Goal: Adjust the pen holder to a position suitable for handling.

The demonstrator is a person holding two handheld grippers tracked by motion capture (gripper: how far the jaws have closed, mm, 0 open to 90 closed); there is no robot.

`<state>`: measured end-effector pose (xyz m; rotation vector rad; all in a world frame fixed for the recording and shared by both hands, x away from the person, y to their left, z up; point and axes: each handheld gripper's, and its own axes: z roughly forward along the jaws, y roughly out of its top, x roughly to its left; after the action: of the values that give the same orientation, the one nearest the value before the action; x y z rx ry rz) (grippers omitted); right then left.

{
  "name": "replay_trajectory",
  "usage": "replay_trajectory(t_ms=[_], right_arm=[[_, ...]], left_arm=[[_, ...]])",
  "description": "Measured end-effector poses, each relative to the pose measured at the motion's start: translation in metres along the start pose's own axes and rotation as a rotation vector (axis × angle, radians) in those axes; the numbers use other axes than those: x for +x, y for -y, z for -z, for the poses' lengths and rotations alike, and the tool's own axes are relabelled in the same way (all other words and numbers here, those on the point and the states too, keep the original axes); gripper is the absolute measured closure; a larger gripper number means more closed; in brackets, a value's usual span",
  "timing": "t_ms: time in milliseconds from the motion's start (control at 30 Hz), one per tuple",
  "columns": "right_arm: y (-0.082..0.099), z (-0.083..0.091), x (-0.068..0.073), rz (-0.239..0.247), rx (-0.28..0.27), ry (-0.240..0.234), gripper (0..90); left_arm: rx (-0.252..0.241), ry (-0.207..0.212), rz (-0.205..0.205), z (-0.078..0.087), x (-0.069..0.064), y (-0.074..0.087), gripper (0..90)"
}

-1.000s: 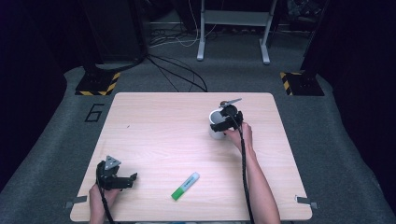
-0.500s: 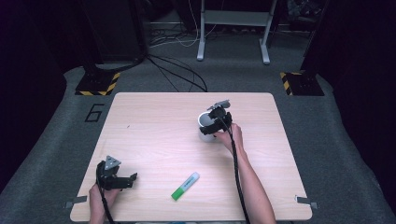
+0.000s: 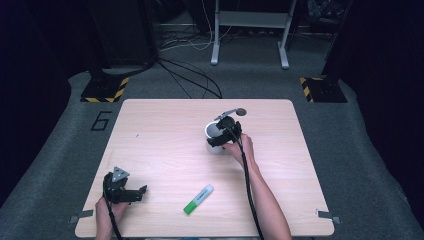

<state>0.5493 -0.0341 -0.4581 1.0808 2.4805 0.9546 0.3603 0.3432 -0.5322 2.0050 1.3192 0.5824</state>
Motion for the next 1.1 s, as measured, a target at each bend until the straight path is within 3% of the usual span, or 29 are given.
replay_trajectory(t_ms=[333,367,533,933,1100], right_arm=[[-0.003,-0.004,0.012,0.020,-0.006,-0.027,5.7],[-0.003,-0.005,0.012,0.039,-0.009,-0.033,5.6],[-0.001,-0.002,0.010,-0.003,-0.031,-0.076,0.0],[0.019,0.041,0.009,-0.006,-0.095,-0.098,0.0],[0.043,0.064,0.005,-0.019,-0.130,-0.079,0.0]], left_arm=[[0.000,0.001,-0.001,0.000,0.000,0.000,0.6],[0.000,0.001,-0.001,0.000,0.000,0.000,0.6],[0.000,0.000,-0.001,0.000,0.000,0.000,0.6],[0.001,0.001,-0.001,0.000,0.000,0.000,0.5],[0.001,0.001,-0.001,0.000,0.000,0.000,0.6]])
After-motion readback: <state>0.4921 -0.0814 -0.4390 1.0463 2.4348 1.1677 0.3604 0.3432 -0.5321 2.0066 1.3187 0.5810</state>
